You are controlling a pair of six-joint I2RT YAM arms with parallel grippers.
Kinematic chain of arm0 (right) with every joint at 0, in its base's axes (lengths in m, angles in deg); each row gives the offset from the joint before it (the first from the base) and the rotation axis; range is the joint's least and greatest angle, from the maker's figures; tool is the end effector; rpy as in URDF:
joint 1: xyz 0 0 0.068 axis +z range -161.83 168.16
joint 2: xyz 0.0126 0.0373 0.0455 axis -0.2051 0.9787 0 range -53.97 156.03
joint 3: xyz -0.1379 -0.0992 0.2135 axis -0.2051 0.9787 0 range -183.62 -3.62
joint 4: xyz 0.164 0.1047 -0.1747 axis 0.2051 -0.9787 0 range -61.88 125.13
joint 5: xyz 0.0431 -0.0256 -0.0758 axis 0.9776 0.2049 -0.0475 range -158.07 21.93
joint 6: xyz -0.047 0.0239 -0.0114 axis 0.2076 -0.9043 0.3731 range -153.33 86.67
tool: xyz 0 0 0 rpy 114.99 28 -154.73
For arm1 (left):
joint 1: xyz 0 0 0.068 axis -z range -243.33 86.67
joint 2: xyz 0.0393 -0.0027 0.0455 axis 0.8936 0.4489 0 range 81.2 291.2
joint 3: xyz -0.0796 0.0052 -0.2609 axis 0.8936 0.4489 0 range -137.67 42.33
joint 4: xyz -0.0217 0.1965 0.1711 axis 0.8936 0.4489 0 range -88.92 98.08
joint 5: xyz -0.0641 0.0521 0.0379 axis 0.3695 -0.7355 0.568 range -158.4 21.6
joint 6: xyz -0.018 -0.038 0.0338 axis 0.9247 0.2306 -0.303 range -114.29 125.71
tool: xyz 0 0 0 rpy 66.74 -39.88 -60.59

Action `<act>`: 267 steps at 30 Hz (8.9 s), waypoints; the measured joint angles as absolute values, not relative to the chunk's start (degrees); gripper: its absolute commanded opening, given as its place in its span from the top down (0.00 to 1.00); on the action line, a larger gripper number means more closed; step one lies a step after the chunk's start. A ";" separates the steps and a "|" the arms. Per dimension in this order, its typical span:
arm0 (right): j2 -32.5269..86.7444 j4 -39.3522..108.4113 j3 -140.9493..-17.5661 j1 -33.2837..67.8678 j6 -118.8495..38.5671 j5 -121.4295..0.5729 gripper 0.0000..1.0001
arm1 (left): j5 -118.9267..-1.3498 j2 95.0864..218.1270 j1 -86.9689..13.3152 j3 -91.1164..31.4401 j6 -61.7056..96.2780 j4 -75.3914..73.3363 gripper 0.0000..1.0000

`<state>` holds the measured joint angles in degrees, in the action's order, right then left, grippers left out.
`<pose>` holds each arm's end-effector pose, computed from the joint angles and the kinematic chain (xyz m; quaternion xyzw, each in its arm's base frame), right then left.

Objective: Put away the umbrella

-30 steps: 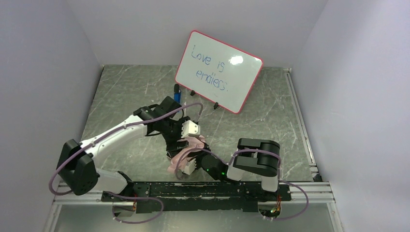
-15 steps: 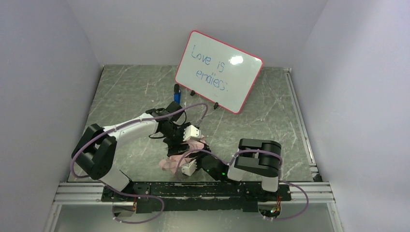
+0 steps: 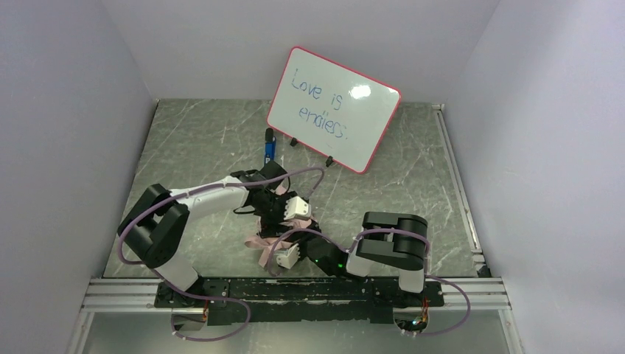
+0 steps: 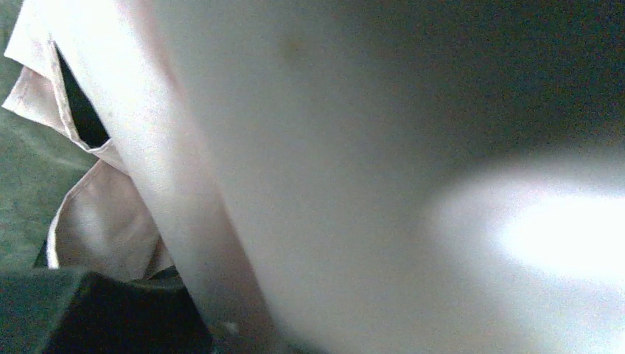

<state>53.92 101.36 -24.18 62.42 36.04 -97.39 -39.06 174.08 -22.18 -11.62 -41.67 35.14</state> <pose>0.0901 0.2555 0.0850 -0.7132 0.3850 -0.1852 0.5557 0.2086 -0.2055 0.1694 0.6946 0.6591 -0.2423 0.1564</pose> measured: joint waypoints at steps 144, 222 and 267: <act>9.21 44.34 -27.83 84.61 -9.67 -93.74 0.24 | -78.42 182.74 -10.73 -17.04 -20.69 22.20 0.95; 49.82 71.57 -43.13 81.70 18.03 -101.02 0.24 | -78.42 182.85 -10.73 -17.39 -20.86 22.64 0.95; 27.76 61.23 -37.91 74.07 -7.48 -98.53 1.00 | -78.42 182.34 -10.73 -16.76 -20.90 21.98 0.95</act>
<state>27.76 61.23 -37.91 74.07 -7.48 -98.53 -78.42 182.34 -10.73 -16.76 -20.90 21.98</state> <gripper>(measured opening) 0.009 0.451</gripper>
